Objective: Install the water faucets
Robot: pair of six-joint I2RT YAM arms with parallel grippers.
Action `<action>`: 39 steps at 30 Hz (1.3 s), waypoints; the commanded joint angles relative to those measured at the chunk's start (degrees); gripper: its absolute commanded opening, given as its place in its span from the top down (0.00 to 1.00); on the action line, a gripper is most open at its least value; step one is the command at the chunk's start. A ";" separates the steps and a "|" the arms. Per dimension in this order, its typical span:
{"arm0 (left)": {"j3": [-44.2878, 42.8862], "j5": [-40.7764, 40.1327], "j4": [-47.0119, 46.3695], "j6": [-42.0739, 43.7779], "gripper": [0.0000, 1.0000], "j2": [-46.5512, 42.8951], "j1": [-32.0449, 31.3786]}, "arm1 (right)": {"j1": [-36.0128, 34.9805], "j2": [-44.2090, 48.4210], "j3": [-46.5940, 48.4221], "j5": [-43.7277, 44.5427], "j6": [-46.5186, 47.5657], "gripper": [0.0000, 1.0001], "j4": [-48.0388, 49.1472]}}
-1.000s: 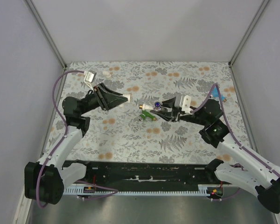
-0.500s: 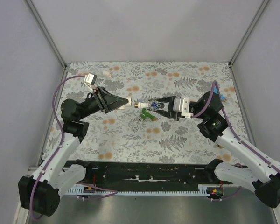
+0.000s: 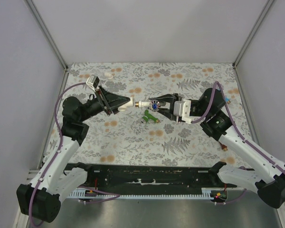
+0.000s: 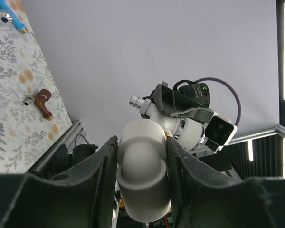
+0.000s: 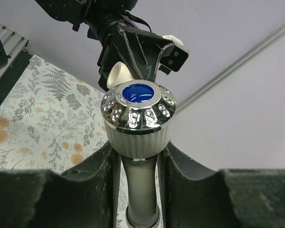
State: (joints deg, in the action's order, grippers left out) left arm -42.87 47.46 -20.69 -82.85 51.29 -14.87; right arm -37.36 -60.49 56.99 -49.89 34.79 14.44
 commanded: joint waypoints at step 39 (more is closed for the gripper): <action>-7.22 2.28 8.03 -8.73 0.98 -0.40 -0.33 | -0.08 -3.14 4.62 -1.79 8.81 1.00 6.04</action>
State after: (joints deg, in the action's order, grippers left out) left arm -47.79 48.12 -12.25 -93.38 50.92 -14.90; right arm -37.34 -64.36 58.52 -50.83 42.61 18.68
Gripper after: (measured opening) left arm 0.472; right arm 0.388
